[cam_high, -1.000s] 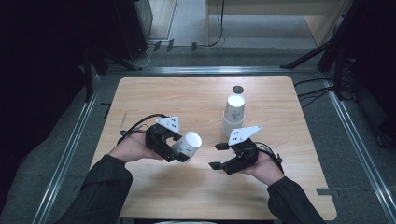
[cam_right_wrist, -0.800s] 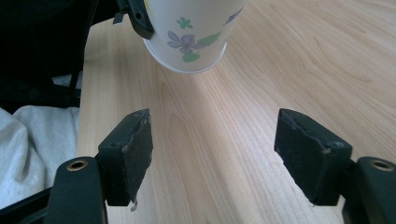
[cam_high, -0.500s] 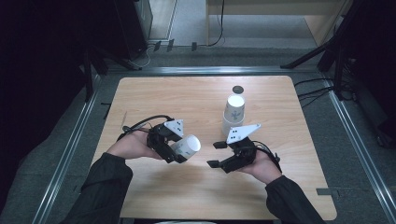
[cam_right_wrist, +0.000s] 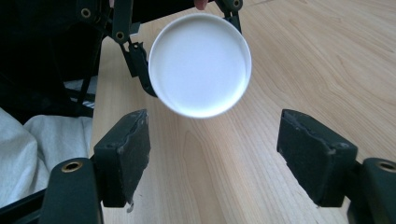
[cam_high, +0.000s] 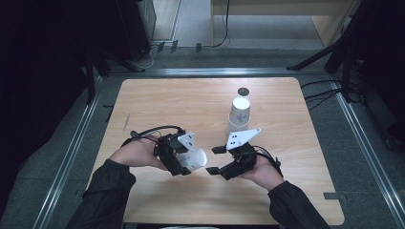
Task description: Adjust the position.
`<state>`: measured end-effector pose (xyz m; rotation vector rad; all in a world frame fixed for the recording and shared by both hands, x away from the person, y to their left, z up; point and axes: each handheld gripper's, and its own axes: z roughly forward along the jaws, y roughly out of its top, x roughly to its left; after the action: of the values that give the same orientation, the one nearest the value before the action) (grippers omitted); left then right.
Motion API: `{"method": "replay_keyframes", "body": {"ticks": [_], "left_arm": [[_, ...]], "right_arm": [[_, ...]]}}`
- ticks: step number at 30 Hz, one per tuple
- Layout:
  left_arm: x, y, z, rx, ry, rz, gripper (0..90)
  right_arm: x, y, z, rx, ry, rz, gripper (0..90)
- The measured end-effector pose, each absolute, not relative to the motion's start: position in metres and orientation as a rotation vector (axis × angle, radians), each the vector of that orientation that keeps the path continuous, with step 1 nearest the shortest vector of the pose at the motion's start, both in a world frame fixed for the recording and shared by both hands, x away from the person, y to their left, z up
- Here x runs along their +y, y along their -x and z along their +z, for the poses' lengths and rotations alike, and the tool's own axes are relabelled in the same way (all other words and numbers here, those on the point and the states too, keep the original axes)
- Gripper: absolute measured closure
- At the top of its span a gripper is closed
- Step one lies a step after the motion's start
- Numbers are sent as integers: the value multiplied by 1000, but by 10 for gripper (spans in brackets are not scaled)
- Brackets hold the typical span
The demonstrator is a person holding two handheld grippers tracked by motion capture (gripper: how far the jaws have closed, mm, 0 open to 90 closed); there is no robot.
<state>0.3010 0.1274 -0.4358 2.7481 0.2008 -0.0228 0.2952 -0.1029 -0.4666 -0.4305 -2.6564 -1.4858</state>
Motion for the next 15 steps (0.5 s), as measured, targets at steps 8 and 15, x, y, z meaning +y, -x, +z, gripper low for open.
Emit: {"method": "replay_keyframes", "body": {"ticks": [8,15], "left_arm": [[119,-298,-440,156,-2791,-13,291],[115,-297,-441,125,-2800,-16,288]], "right_arm": [[-92,-295,-468,-2637,393,-1496,243],[-79,-295,-472,-2648,356,-1479,237]]}}
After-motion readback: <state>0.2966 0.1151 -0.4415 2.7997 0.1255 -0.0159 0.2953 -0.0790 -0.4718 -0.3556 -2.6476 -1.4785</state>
